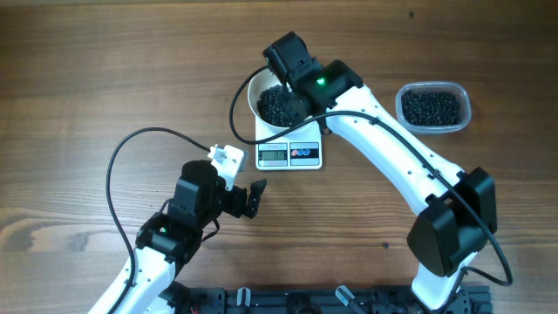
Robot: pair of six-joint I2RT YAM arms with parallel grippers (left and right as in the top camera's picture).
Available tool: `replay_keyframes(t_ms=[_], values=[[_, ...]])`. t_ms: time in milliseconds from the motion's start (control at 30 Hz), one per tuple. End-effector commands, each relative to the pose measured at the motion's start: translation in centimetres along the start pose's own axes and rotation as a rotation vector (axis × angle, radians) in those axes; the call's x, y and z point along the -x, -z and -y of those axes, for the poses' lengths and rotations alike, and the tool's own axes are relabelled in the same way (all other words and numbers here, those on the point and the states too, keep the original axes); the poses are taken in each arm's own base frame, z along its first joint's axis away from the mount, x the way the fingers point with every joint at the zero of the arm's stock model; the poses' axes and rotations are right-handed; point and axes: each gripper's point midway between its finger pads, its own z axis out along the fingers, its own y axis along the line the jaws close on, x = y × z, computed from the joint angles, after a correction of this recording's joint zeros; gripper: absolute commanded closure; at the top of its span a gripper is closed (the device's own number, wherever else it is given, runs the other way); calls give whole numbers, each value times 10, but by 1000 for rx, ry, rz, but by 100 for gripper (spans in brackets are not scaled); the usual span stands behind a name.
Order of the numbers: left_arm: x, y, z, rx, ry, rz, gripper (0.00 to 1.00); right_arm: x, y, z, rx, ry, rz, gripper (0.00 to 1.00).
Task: Scoop item into bowl and weigh 150g on scale
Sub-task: 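Carry the filled pink scoop to the white bowl and tip beans in, then return the pink scoop to the tub and scoop more beans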
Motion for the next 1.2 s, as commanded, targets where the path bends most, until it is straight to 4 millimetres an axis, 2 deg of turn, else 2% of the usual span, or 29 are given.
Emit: replay_keyframes(t_ms=[0, 33, 133, 267, 300, 400, 500, 567, 667, 700, 900, 1033, 1167], values=[[0, 1, -2, 9, 12, 5, 0, 11, 15, 14, -48, -7, 45, 96], [0, 1, -2, 9, 12, 5, 0, 14, 18, 8, -4, -23, 61, 96], [0, 1, -2, 9, 12, 5, 0, 24, 32, 20, 51, -133, 123, 96], [0, 1, -2, 9, 12, 5, 0, 22, 65, 62, 216, -393, 192, 96], [0, 1, -2, 9, 12, 5, 0, 13, 75, 82, 251, -482, 195, 96], [0, 1, -2, 9, 12, 5, 0, -37, 81, 145, 197, -656, 115, 96], [0, 1, -2, 9, 12, 5, 0, -102, 71, 182, 123, -773, -67, 96], [0, 1, -2, 9, 12, 5, 0, -136, 65, 201, 87, -818, -156, 96], [0, 1, -2, 9, 12, 5, 0, -173, 50, 214, 47, -820, -274, 96], [0, 1, -2, 9, 12, 5, 0, -189, 37, 214, 29, -818, -336, 96], [0, 1, -2, 9, 12, 5, 0, -216, -5, 217, -30, -756, -497, 96], [0, 1, -2, 9, 12, 5, 0, -222, -30, 217, -31, -753, -532, 96], [0, 1, -2, 9, 12, 5, 0, -232, -47, 219, -72, -758, -583, 96]])
